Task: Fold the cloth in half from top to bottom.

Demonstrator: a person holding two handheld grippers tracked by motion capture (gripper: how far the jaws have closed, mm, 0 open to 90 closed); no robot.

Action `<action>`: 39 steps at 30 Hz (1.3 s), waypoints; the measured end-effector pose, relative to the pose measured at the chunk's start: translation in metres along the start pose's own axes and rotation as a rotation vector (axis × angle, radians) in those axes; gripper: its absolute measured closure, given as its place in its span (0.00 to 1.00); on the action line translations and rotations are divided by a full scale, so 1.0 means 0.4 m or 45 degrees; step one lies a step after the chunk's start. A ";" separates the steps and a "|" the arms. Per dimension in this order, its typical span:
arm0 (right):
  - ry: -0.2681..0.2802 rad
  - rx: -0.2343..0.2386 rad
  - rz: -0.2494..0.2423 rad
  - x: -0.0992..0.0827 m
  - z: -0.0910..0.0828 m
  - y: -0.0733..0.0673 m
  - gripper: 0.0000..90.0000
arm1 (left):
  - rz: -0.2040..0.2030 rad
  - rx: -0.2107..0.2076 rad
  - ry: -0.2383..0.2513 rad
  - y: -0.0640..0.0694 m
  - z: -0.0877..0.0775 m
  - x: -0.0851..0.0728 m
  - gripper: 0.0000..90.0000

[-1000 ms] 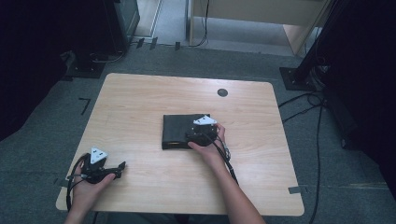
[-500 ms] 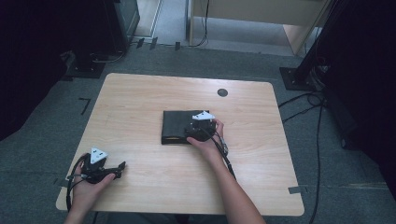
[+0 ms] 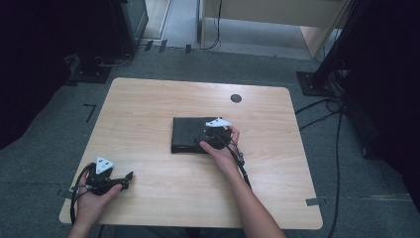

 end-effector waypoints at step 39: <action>0.015 -0.128 0.087 -0.199 -0.407 0.162 0.06 | -0.002 0.000 0.001 0.000 0.000 0.000 0.12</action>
Point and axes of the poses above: each handheld gripper's, and its own axes: z roughly forward along the jaws, x roughly out of its top, y roughly to its right, the point moved 6 cm from there along z, roughly forward along the jaws, and after that the axes turned 6 degrees about x, right-handed, at the moved point
